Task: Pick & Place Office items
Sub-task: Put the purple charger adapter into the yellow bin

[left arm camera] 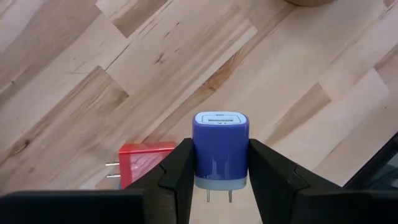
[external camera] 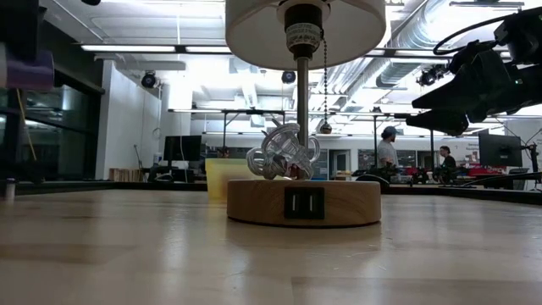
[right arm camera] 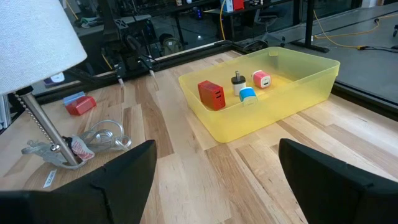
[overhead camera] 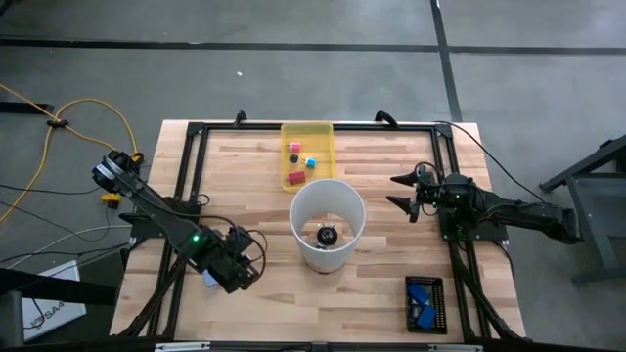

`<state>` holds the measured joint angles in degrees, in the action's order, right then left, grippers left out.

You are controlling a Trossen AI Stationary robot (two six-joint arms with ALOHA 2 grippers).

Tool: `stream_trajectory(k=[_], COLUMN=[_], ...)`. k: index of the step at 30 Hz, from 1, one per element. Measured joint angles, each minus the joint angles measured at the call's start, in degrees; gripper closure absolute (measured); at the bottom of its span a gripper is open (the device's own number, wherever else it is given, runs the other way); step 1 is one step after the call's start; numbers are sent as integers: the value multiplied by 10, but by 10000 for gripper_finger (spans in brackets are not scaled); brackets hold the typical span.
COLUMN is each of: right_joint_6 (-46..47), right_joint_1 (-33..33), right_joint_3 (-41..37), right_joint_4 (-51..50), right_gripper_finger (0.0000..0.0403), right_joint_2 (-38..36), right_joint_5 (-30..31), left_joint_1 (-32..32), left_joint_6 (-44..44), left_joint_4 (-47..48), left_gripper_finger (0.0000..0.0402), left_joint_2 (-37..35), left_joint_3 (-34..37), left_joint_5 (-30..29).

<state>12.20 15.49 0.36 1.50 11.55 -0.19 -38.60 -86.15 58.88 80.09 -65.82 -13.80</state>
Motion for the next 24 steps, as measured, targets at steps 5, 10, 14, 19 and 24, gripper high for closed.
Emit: stream_trajectory(k=[5,10,14,19,24], right_joint_6=[0,0,0,0,0], right_joint_1=[0,0,0,0,0], right_joint_3=[0,0,0,0,0], right_joint_4=[0,0,0,0,0], right_gripper_finger=[78,78,78,78,78], right_joint_2=[0,0,0,0,0], right_joint_5=[0,0,0,0,0], left_joint_1=[-3,4,27,70,122], left_joint_6=[-3,0,36,104,186], left_joint_4=[1,9,17,39,50], left_gripper_finger=[282,282,282,282,282], left_joint_2=[0,0,0,-2,-15], left_joint_3=[0,0,0,0,0], left_joint_5=[0,0,0,4,26])
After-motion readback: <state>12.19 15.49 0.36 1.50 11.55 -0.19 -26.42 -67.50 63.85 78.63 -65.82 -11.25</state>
